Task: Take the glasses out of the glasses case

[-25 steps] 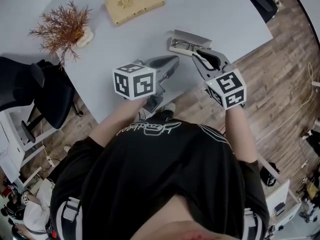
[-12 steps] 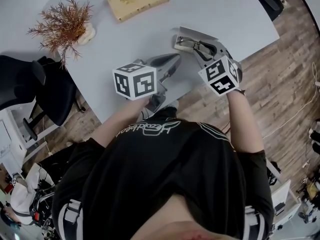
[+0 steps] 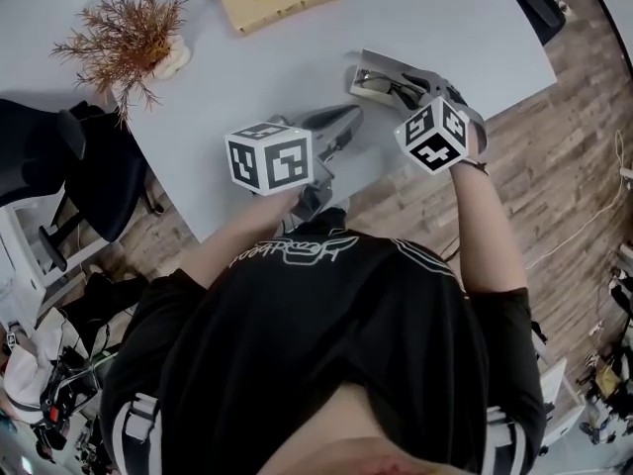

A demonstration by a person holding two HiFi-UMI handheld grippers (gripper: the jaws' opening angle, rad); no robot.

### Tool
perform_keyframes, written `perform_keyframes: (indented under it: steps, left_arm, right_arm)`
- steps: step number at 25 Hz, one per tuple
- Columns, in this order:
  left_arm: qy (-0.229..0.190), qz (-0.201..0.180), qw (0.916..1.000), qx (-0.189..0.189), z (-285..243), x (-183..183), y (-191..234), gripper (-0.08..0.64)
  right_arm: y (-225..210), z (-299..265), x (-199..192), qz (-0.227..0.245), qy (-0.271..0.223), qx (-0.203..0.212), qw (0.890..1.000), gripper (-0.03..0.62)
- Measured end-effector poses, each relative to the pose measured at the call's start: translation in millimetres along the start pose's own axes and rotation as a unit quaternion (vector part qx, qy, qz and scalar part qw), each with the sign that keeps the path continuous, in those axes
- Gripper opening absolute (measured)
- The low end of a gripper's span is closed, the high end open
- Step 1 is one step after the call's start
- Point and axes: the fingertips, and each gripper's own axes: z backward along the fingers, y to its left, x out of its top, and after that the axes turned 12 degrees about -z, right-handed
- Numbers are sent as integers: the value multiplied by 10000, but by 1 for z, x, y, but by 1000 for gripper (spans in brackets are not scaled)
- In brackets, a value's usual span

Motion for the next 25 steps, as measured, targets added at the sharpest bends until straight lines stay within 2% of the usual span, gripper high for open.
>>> perform_keyframes:
  steps: [8,15,25]
  left_arm:
    - [27,93,9999,38,3,-5,6,6]
    - [8,133,9999,41,2,-4,9,6]
    - [-19,82,9999,116,2,-3,13,6]
  right_arm:
    - [-2,-8,-4,147,186,-56,9997,83]
    - [1,-11,-8,234,285,-92,9993,37]
    - [-1,-15,-12,396,453,-79,9982,23]
